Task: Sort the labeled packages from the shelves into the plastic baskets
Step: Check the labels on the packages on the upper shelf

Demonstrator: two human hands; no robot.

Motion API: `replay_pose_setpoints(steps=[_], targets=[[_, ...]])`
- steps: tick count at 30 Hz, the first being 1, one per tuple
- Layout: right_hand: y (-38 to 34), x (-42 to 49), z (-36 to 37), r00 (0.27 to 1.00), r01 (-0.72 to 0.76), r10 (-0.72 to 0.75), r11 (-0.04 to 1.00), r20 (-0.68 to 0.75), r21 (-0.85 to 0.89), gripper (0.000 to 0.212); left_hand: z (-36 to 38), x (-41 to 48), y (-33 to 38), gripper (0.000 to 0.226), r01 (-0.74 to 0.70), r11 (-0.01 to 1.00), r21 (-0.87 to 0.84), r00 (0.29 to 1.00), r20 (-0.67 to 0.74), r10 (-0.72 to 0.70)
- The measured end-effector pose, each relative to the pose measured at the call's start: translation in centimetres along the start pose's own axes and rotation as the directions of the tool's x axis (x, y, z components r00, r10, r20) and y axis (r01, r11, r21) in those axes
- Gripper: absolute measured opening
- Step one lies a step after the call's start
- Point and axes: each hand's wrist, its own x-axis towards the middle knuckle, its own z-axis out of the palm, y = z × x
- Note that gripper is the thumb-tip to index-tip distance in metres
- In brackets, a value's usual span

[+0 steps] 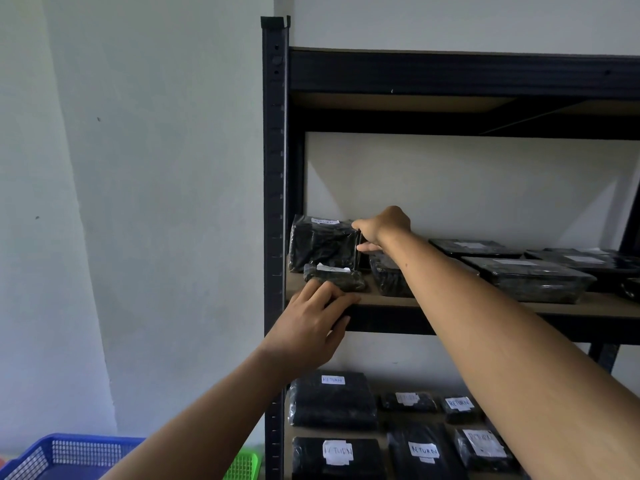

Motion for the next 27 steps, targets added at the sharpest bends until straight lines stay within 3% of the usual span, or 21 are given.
replay_pose_setpoints(steps=[6, 10, 14, 18, 27], targets=[[-0.1, -0.7, -0.9, 0.997, 0.057, -0.062, 0.991, -0.045, -0.118, 0.039, -0.1, -0.1, 0.0, 0.039, -0.008, 1.000, 0.012, 1.000, 0.004, 0.008], [0.7, -1.1, -4.2, 0.960, 0.223, -0.270, 0.901, -0.076, -0.373, 0.038, -0.3, 0.1, 0.4, 0.041, -0.003, 0.999, 0.036, 0.999, 0.032, 0.002], [2.4, -1.9, -8.9, 0.912, 0.385, -0.408, 0.806, 0.050, -0.449, 0.015, -0.2, 0.3, 1.3, 0.042, -0.009, 0.996, 0.092, 1.000, 0.020, 0.007], [4.8, -2.4, -13.0, 0.898, 0.432, -0.417, 0.769, 0.143, -0.472, 0.012, 0.7, 1.4, 2.7, 0.038, 0.017, 0.997, 0.075, 1.000, 0.004, -0.017], [9.1, -3.2, -17.3, 0.900, 0.422, -0.287, 0.758, 0.327, -0.497, 0.068, 3.0, 2.7, 5.6, 0.039, 0.132, 0.990, 0.058, 0.991, 0.008, -0.132]])
